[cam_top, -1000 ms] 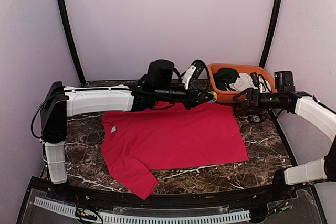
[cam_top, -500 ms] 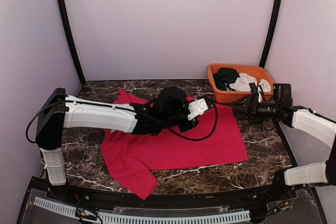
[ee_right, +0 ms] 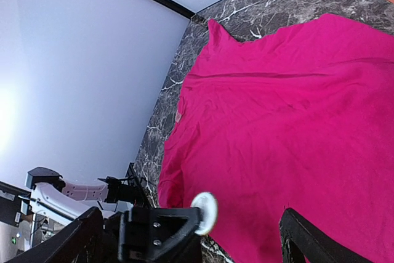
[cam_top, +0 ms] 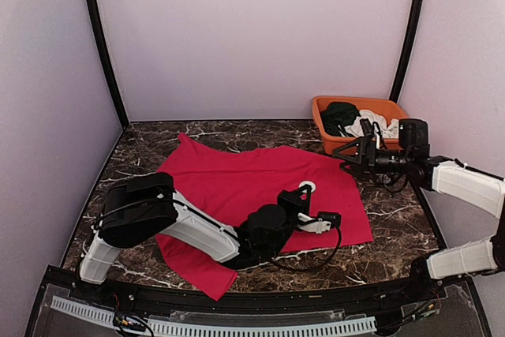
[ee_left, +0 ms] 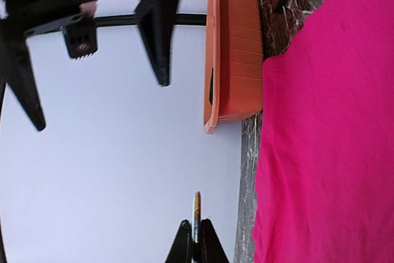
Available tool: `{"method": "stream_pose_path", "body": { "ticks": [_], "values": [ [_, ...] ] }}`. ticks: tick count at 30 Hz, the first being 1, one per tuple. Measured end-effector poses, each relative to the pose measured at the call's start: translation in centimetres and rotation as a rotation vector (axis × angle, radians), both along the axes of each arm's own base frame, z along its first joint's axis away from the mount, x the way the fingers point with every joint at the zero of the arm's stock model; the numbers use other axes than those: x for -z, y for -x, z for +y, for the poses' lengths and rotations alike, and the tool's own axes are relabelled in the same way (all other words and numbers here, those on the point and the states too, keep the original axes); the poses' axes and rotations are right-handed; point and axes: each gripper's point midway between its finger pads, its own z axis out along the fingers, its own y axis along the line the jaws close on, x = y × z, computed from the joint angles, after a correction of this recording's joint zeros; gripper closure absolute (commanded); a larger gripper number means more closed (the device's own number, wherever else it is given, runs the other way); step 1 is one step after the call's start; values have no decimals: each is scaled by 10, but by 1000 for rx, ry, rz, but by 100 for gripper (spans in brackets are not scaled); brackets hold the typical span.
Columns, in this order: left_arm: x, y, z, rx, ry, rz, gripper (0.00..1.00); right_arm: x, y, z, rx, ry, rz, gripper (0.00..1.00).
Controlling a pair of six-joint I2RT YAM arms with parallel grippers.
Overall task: Pin the brooch onto the clothing
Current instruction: Pass from the left arm to the right
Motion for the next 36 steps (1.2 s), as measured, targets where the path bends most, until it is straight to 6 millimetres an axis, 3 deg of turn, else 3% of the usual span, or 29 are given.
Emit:
{"method": "stream_pose_path", "body": {
  "ticks": [5,10,14,25,36],
  "values": [
    [24,4,-3,-25,-145,-111,99,-8,5,10,-40,-8,-25,10],
    [7,7,-6,-37,-148,-174,99,-4,9,14,-63,0,-29,14],
    [-4,10,-9,-38,-130,-197,99,11,10,16,-79,9,-1,24],
    [-16,18,-16,-28,-118,-220,99,44,16,38,-191,-58,83,47],
    [-16,21,-18,-27,-118,-222,99,35,22,50,-249,-113,51,78]
  ]
}}
